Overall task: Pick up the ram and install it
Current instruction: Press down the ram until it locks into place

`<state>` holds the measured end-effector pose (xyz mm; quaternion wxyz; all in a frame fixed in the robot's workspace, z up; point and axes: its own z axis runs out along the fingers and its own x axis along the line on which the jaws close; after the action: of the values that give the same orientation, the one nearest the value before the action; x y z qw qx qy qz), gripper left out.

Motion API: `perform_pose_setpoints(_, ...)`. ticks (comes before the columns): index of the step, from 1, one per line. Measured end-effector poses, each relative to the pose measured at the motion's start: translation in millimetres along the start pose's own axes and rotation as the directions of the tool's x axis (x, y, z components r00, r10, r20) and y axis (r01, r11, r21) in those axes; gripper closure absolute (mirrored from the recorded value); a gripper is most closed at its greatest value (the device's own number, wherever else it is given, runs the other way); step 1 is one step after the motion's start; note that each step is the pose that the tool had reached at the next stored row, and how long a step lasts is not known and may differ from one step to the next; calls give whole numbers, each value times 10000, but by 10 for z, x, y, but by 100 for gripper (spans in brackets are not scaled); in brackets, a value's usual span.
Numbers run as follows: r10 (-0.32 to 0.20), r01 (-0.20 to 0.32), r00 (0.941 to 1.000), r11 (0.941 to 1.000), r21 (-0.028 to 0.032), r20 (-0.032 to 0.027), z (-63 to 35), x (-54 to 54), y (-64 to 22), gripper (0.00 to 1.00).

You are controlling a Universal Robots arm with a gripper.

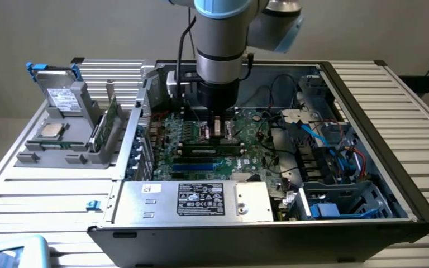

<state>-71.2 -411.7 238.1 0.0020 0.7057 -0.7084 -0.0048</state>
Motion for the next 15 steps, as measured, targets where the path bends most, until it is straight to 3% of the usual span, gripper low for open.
perform_pose_setpoints(7,-1,1,10000,10000,55,0,54,1,152,89)
perform_pose_setpoints(15,-1,1,10000,10000,68,-5,126,2,172,89)
